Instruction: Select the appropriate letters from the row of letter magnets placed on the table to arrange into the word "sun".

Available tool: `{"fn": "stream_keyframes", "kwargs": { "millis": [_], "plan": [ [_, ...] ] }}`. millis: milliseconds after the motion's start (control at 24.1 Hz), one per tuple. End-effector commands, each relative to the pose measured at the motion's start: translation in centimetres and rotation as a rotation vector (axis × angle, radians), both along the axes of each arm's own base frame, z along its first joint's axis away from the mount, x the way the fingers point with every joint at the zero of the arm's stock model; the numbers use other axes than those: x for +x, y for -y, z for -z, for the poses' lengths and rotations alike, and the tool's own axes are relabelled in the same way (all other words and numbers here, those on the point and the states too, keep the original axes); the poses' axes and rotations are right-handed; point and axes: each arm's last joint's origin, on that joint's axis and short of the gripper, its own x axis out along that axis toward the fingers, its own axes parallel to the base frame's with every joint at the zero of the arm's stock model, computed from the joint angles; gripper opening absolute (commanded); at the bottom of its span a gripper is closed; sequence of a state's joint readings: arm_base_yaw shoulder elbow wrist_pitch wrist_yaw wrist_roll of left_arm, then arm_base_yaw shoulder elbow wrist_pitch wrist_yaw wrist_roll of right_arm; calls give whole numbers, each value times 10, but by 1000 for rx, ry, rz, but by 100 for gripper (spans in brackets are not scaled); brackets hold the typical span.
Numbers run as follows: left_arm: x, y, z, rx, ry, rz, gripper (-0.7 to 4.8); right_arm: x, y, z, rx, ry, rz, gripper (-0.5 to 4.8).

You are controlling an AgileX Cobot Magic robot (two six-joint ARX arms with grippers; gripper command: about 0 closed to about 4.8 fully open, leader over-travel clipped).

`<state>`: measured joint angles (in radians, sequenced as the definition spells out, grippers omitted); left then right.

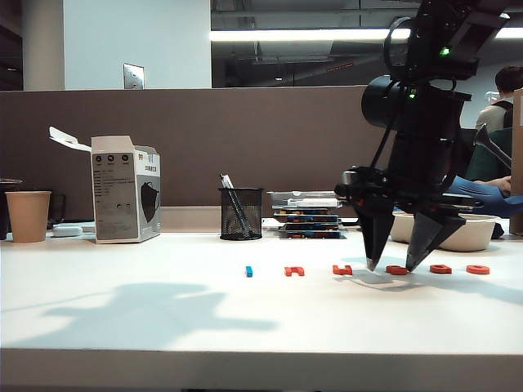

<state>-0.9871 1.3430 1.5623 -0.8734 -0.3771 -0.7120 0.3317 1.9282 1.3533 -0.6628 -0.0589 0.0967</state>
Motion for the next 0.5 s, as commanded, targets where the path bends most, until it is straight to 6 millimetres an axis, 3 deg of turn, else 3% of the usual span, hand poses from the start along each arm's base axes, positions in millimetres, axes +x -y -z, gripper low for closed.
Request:
{"fn": "stream_keyframes", "kwargs": {
  "millis": [42,498],
  "plan": [
    [-1,-1,-3,-11,11,-2,-5,1,1,2,-19,1,7,269],
    [-1,-1,-3,-11,11,-2,-5,-1,1,17,-47,-80,4,241]
  ]
}}
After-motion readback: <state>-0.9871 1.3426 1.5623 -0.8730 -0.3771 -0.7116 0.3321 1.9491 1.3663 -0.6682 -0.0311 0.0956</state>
